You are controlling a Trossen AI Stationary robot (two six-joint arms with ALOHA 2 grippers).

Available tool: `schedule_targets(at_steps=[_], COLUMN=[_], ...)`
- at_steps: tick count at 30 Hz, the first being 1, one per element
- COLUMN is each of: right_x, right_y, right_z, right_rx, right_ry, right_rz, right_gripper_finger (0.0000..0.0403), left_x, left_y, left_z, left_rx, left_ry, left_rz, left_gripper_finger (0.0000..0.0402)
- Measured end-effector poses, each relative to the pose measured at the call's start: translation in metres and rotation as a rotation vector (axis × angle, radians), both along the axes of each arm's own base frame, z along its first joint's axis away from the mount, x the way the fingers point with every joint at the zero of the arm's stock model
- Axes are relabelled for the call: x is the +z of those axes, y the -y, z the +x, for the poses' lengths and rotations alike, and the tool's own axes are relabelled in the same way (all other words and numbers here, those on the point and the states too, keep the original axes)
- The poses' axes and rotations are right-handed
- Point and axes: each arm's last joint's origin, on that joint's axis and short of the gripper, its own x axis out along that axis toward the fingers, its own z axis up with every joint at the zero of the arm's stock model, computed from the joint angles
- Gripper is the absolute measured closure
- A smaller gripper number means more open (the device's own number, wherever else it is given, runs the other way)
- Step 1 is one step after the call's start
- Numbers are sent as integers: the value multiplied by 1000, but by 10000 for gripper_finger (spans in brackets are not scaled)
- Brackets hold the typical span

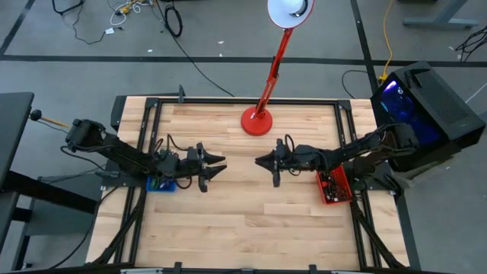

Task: Pick & Place USB Port
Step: Return to Home Position

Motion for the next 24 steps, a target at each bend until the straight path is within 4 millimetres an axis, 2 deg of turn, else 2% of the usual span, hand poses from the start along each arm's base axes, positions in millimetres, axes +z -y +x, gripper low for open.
schedule_targets(at_steps=[7,13,16,19,24], right_x=[3,21,28,36,40], right_y=[5,9,9,9,9], right_z=[-2,-10,-23,-41,-75], right_rx=[4,-8,-9,-9,-8], right_ry=[10,80,110,165,244], right_rz=[7,8,8,9,9], right_gripper_finger=[350,350,350,350,350], left_x=[0,2,-4,-20,-28], left_y=[-1,-7,-12,-18,-21], left_z=[0,-25,-47,-71,-80], left_rx=[5,5,-1,0,33], left_ry=[-7,35,63,52,-49], left_rz=[2,-8,-14,-11,4], left_gripper_finger=[234,234,234,234,234])
